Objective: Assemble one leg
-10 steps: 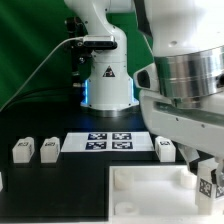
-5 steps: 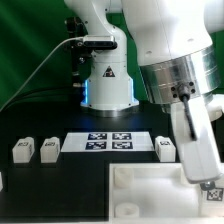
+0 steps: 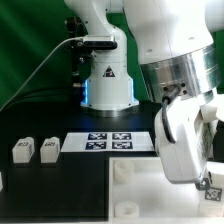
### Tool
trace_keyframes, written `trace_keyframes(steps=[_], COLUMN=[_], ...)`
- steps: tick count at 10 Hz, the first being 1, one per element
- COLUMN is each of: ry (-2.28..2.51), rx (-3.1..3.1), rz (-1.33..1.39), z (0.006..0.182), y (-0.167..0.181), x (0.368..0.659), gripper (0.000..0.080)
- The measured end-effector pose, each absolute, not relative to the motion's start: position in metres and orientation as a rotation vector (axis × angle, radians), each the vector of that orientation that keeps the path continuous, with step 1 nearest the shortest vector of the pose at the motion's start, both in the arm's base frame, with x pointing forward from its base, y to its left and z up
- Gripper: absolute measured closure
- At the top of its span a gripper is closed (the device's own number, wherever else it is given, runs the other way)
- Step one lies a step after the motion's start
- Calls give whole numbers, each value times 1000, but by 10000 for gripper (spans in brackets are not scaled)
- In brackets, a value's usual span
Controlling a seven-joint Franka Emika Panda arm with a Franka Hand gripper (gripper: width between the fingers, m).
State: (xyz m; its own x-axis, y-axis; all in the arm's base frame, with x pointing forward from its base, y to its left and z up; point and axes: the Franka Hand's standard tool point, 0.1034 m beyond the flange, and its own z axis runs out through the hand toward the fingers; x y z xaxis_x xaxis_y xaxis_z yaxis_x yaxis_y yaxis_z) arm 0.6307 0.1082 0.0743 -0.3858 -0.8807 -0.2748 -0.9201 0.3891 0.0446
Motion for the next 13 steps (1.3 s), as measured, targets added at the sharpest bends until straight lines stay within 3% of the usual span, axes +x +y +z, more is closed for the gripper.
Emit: trace_keyframes(steps=[2,3,4,6,13], ry=[2438,2435,2424,2411,2411], rx=[-1610,-1612,-1615,-1619,-1625], rz=[281,280,275,271,274], z=[74,74,81,89,86], y=[109,110,113,116,117], x=[630,631,630,630,629], gripper=[222,222,165,154,151])
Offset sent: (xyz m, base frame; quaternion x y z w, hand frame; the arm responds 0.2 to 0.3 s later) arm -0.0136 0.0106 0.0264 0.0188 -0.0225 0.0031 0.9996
